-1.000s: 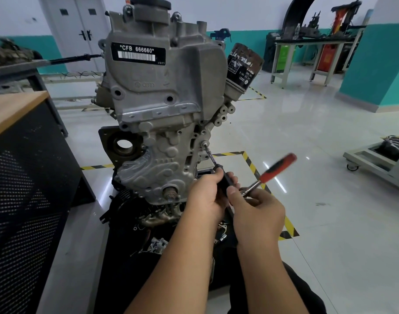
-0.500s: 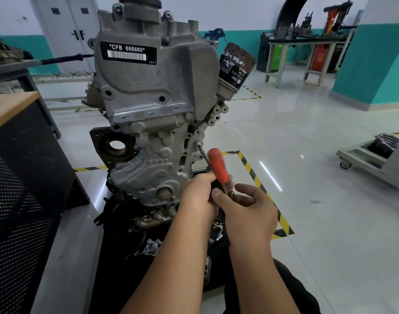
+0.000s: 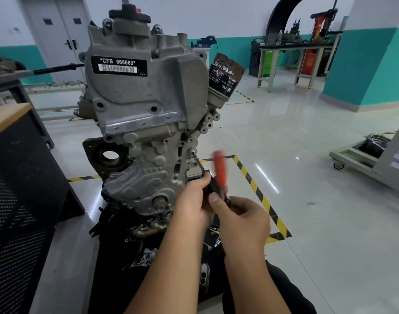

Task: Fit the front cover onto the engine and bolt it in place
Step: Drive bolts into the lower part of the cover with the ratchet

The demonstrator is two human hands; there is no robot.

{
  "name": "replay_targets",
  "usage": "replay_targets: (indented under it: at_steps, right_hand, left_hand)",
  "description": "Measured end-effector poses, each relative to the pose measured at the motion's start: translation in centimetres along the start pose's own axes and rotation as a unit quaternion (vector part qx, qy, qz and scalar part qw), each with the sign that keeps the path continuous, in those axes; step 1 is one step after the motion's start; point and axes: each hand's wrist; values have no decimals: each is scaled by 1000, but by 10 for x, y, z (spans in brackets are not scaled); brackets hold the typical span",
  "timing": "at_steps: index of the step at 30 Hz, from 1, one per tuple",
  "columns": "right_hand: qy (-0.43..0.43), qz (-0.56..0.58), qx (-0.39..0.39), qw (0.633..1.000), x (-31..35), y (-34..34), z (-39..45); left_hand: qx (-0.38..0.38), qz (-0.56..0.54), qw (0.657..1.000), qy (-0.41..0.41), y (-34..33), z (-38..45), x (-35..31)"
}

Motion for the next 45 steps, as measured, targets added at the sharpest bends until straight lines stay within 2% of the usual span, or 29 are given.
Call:
replay_targets:
  at_steps: [2, 4, 8, 10, 15, 20, 23, 25, 27, 28, 29, 31, 32, 34, 35, 36, 37, 38, 39, 40, 41, 42, 43, 44, 45]
  right_hand:
    - [-54, 17, -4, 998, 0, -3, 0]
    - [-68, 9, -3, 998, 0, -3, 2]
    - [55, -115, 14, 992, 4, -1, 0]
    - [72, -130, 6, 989, 6, -2, -3]
    - [-20, -114, 27, 993, 1, -5, 2]
    - [-135, 29, 51, 989, 2, -5, 2]
    - [-100, 45, 52, 993, 1, -7, -2]
    - [-125, 88, 24, 988, 3, -7, -1]
    - [-217, 236, 2, 947, 7, -4, 2]
    - [-241, 272, 6, 932, 9, -2, 4]
    - [-223, 256, 24, 940, 9, 0, 7]
    - [-84, 92, 50, 991, 4, 4, 10]
    - [-19, 19, 55, 998, 2, 3, 10]
    - [33, -17, 25, 999, 0, -6, 6]
    - [15, -2, 15, 1000, -1, -7, 1]
    - [-66, 55, 4, 996, 0, -8, 1]
    - [-167, 181, 12, 969, 5, -9, 1]
    - [-259, 327, 20, 909, 11, -10, 1]
    - [-316, 407, 18, 857, 13, -8, 5]
    - [-312, 407, 30, 858, 13, -5, 8]
    - [-242, 325, 55, 913, 11, -2, 12]
    - [-141, 179, 66, 971, 8, 1, 15]
    - [-49, 58, 76, 994, 5, 1, 17]
    - [-10, -14, 99, 995, 8, -4, 16]
    - [-8, -9, 86, 996, 7, -10, 19]
  left_hand:
    - [4, 1, 1000, 12, 1, -3, 2]
    - [-1, 13, 1000, 16, 2, -2, 3]
    - [-2, -10, 1000, 21, 1, 1, 1]
    - [-18, 10, 999, 27, 3, 3, 1]
    - [-21, 2, 1000, 13, 2, 1, 4]
    - [-47, 48, 997, -25, 5, 1, 4]
    - [-42, 25, 998, -37, 3, 3, 2]
    - [-26, 28, 999, -21, 3, 1, 2]
    - [-17, 41, 999, 7, 6, -3, 2]
    - [-19, 50, 998, 14, 8, -2, 2]
    - [-20, 59, 998, 16, 10, -1, 3]
    - [-18, 59, 998, 2, 9, 0, 3]
    - [-17, 52, 998, -8, 7, 1, 2]
    - [-25, 43, 999, -15, 6, 2, 1]
    - [-25, 43, 999, -11, 6, 3, 1]
    - [-24, 45, 999, -5, 8, 3, 1]
    - [-23, 54, 998, 3, 9, 3, 1]
    - [-20, 58, 998, 11, 11, 2, 0]
    - [-21, 65, 998, 17, 12, 1, -3]
    - [-21, 70, 997, 22, 12, 1, -5]
    - [-18, 66, 997, 25, 11, 3, -8]
    - [-14, 58, 998, 27, 9, 1, -10]
    - [-9, 57, 998, 24, 7, 1, -10]
    - [-5, 64, 998, 24, 6, 2, -10]
    - [-9, 78, 997, 21, 6, 2, -8]
Point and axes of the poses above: each hand's wrist, its own z-axis towards the middle knuckle, its own y-axis out of the back of the hand, x = y × z, and after that the axes turned 12 degrees about y, right-handed
